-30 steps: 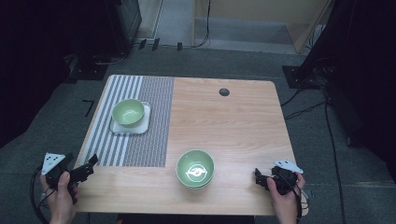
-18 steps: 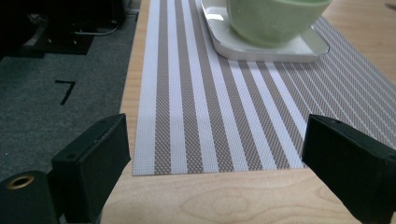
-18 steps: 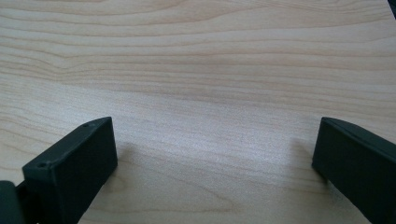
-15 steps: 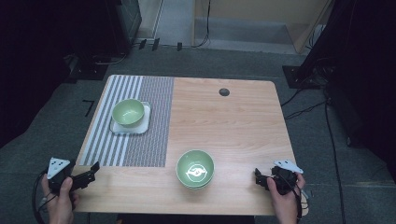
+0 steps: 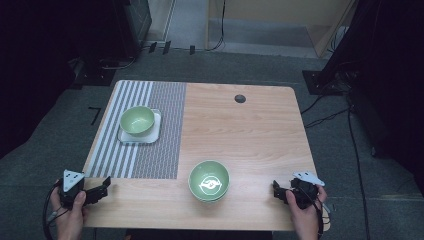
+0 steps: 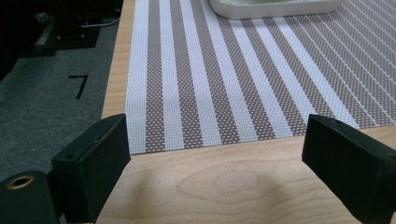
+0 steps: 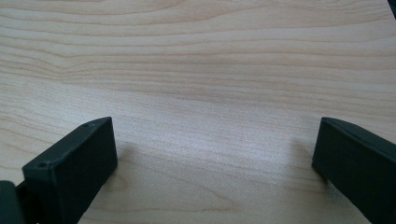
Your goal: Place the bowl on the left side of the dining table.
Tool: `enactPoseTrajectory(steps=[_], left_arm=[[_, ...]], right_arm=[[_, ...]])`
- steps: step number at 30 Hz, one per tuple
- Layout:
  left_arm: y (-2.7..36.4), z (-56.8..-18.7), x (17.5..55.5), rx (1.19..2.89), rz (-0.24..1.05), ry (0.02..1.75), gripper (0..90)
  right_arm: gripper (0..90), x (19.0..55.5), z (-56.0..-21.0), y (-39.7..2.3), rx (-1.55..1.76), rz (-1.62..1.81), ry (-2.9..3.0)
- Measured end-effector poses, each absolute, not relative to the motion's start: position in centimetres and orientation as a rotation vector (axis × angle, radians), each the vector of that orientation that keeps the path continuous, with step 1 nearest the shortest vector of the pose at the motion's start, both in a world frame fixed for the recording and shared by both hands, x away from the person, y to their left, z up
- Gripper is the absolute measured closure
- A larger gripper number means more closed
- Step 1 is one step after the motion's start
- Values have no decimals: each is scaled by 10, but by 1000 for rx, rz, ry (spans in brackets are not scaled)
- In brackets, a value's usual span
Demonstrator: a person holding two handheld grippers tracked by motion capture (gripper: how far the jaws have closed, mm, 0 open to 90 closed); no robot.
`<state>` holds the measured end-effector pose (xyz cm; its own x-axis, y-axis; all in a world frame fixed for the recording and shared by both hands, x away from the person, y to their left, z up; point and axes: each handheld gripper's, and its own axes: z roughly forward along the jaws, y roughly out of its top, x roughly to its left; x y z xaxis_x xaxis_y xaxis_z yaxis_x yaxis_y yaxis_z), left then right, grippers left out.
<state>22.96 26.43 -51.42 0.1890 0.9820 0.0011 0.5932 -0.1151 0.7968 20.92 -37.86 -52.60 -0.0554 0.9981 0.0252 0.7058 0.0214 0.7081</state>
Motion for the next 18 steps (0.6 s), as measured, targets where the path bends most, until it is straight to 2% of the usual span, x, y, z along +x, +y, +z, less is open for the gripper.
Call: enactPoseTrajectory(steps=[18], left_arm=[[259,-518,235,1896,729,1533,73]], right_arm=[[0,209,-526,-379,1733,778,1813]])
